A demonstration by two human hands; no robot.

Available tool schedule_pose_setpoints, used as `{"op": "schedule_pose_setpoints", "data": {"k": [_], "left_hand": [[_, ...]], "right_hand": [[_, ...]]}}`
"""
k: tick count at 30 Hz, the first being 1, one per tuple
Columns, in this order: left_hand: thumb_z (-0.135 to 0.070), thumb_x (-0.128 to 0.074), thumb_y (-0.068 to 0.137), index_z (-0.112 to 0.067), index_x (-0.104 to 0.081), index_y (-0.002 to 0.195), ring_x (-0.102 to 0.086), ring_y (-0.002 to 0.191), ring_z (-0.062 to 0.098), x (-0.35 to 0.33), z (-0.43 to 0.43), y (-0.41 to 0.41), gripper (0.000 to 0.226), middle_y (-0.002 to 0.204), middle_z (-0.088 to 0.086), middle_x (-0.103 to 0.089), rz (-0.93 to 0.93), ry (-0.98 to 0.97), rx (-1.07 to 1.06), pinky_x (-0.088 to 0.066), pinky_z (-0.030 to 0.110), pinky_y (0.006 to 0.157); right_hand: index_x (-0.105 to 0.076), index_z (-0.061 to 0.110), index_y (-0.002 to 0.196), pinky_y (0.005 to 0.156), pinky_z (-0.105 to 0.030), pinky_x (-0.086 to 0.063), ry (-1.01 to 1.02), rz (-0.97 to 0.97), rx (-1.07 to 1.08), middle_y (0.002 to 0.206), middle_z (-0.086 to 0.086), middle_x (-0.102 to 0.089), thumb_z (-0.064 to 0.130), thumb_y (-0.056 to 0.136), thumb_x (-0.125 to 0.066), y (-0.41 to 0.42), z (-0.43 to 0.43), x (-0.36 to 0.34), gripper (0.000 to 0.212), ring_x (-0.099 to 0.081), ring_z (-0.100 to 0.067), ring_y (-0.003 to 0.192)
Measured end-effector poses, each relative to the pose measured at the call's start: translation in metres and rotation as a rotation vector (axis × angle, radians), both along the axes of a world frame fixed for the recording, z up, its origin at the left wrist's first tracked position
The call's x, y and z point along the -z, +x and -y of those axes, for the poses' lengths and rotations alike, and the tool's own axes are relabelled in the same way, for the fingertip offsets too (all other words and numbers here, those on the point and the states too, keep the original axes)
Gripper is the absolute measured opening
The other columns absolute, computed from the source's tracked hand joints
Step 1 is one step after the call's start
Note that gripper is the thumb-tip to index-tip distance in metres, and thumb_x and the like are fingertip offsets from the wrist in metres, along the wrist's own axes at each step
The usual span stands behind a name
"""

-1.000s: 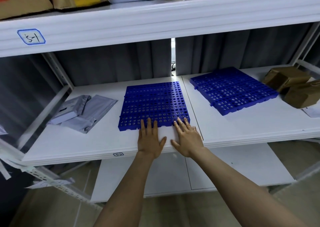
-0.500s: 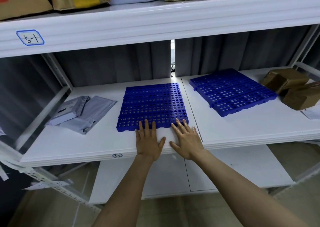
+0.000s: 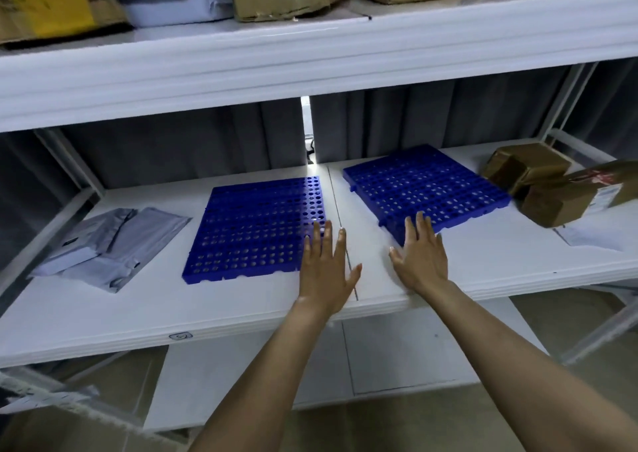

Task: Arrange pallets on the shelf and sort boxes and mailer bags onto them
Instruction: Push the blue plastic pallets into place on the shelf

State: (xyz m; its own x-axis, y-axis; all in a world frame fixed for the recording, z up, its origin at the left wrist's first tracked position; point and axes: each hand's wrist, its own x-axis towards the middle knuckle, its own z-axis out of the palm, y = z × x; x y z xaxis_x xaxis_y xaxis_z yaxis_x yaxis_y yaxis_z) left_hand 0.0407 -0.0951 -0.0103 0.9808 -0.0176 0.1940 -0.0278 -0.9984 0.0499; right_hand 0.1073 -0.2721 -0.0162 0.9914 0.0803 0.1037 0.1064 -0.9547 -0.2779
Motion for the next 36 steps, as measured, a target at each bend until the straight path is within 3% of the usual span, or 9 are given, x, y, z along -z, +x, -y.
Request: {"op": "schedule_pose_setpoints", "data": {"k": [7, 9, 12, 14, 18, 21, 27, 34, 36], "left_hand": [[-0.051, -0.022, 0.1, -0.015, 0.004, 0.153, 0.015, 0.147, 0.029, -0.001, 0.07, 0.034, 0.069, 0.16, 0.011, 0.012, -0.037, 0.011, 0.056, 0.005, 0.039, 0.118], [-0.049, -0.024, 0.101, -0.015, 0.003, 0.153, 0.013, 0.147, 0.028, 0.002, 0.082, 0.04, 0.068, 0.161, 0.01, 0.01, -0.048, -0.026, 0.052, 0.005, 0.037, 0.118], [-0.045, -0.026, 0.102, -0.014, -0.003, 0.154, 0.009, 0.148, 0.026, 0.006, 0.097, 0.045, 0.064, 0.161, 0.009, 0.005, -0.05, -0.088, 0.051, 0.003, 0.036, 0.118], [-0.04, -0.027, 0.103, -0.013, -0.009, 0.154, 0.005, 0.149, 0.026, 0.009, 0.106, 0.048, 0.06, 0.161, 0.01, 0.0, -0.058, -0.131, 0.052, -0.003, 0.038, 0.121], [-0.031, -0.031, 0.102, -0.013, -0.016, 0.153, -0.002, 0.149, 0.026, 0.023, 0.112, 0.048, 0.056, 0.161, 0.01, -0.008, -0.089, -0.166, 0.039, -0.01, 0.037, 0.122], [-0.029, -0.033, 0.102, -0.01, -0.02, 0.152, -0.007, 0.149, 0.027, 0.028, 0.11, 0.045, 0.054, 0.16, 0.011, -0.013, -0.053, -0.192, 0.016, -0.013, 0.037, 0.121], [-0.025, -0.037, 0.101, -0.004, -0.029, 0.148, -0.017, 0.147, 0.029, 0.025, 0.111, 0.04, 0.052, 0.157, 0.013, -0.023, -0.001, -0.248, -0.027, -0.017, 0.037, 0.119], [-0.026, -0.041, 0.1, -0.002, -0.034, 0.146, -0.022, 0.145, 0.03, 0.027, 0.105, 0.038, 0.051, 0.155, 0.015, -0.028, 0.011, -0.257, -0.058, -0.021, 0.039, 0.117], [-0.024, -0.048, 0.097, -0.001, -0.042, 0.141, -0.032, 0.141, 0.032, 0.031, 0.101, 0.038, 0.05, 0.15, 0.016, -0.037, 0.027, -0.25, -0.056, -0.03, 0.041, 0.113]], "right_hand": [[-0.015, 0.012, 0.151, 0.117, -0.046, -0.016, -0.018, -0.114, -0.124, 0.159, -0.008, -0.015, 0.043, 0.096, -0.043, 0.041, 0.067, 0.004, 0.069, -0.012, -0.026, 0.147], [-0.025, 0.014, 0.148, 0.114, -0.045, -0.026, -0.042, -0.05, -0.147, 0.154, -0.009, -0.028, 0.045, 0.094, -0.044, 0.044, 0.071, 0.008, 0.065, -0.026, -0.027, 0.142], [-0.042, 0.015, 0.139, 0.099, -0.041, -0.045, -0.109, 0.072, -0.181, 0.139, -0.01, -0.048, 0.045, 0.092, -0.05, 0.037, 0.065, 0.011, 0.057, -0.046, -0.027, 0.127], [-0.056, 0.011, 0.129, 0.083, -0.041, -0.052, -0.158, 0.124, -0.231, 0.125, -0.013, -0.06, 0.04, 0.085, -0.064, 0.027, 0.06, 0.013, 0.053, -0.057, -0.03, 0.113], [-0.07, 0.01, 0.107, 0.068, -0.036, -0.055, -0.097, 0.245, -0.325, 0.102, -0.011, -0.07, 0.023, 0.068, -0.08, 0.012, 0.056, 0.016, 0.042, -0.065, -0.027, 0.086], [-0.071, 0.011, 0.104, 0.073, -0.036, -0.054, -0.058, 0.276, -0.365, 0.1, -0.008, -0.07, 0.019, 0.072, -0.075, 0.016, 0.062, 0.01, 0.033, -0.064, -0.026, 0.087], [-0.064, 0.01, 0.122, 0.092, -0.049, -0.048, -0.13, 0.156, -0.272, 0.124, -0.019, -0.062, 0.032, 0.075, -0.076, 0.033, 0.088, 0.02, 0.053, -0.06, -0.039, 0.11], [-0.068, 0.009, 0.116, 0.087, -0.047, -0.052, -0.176, 0.174, -0.24, 0.118, -0.018, -0.066, 0.037, 0.07, -0.079, 0.02, 0.075, 0.022, 0.055, -0.064, -0.036, 0.103], [-0.068, 0.009, 0.116, 0.086, -0.048, -0.052, -0.17, 0.177, -0.227, 0.118, -0.018, -0.066, 0.038, 0.068, -0.08, 0.017, 0.073, 0.024, 0.057, -0.064, -0.036, 0.103]]}}
